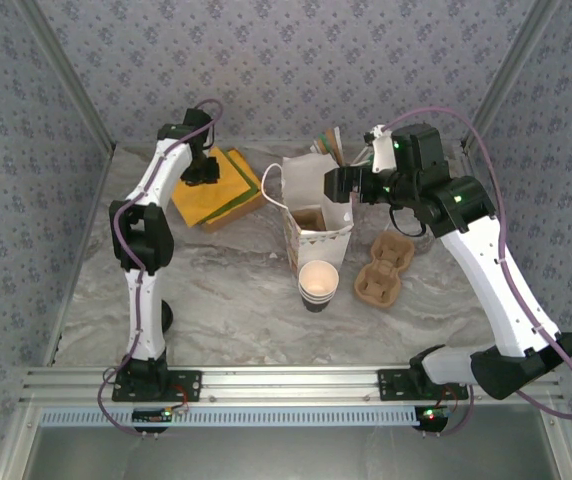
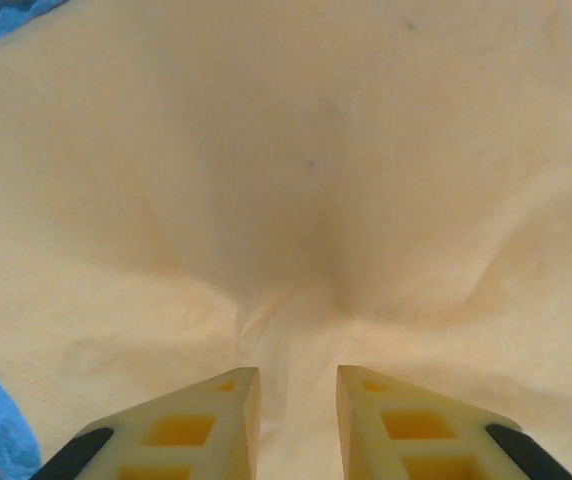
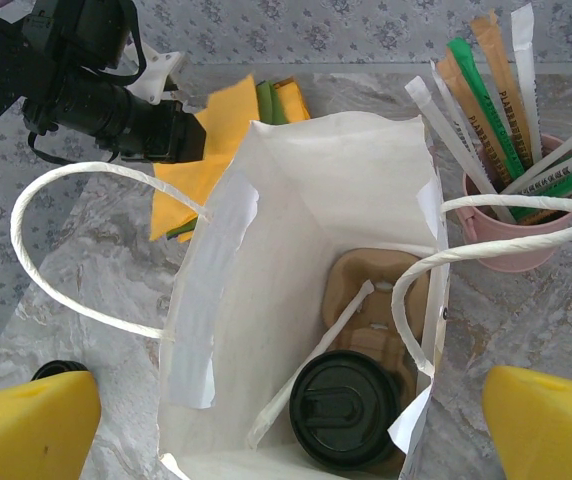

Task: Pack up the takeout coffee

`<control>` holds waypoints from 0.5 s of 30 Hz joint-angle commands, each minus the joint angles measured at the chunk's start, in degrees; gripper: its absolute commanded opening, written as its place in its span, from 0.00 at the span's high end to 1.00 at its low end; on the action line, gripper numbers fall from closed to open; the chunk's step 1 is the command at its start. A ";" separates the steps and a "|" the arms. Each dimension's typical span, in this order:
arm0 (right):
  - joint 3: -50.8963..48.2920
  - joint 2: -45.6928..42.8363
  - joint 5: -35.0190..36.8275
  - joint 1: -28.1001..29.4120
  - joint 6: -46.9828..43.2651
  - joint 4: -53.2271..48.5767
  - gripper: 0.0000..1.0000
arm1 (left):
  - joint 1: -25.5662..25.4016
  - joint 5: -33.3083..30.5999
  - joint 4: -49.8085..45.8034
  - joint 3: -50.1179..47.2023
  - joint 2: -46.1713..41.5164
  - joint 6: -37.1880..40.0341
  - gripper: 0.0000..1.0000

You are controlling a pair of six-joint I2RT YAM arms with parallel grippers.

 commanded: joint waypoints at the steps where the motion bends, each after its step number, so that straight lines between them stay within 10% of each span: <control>1: 0.43 -0.15 0.85 0.31 0.35 -0.78 0.00 | 0.19 0.48 0.14 0.11 0.53 0.61 0.74; 10: 0.27 -0.06 0.88 0.06 -0.09 -1.20 0.00 | 0.16 0.06 0.50 -1.97 1.12 1.28 0.51; 15: 0.25 -0.20 0.79 -0.24 -0.18 -1.31 0.00 | 0.23 -1.46 0.43 -3.06 2.02 1.66 0.54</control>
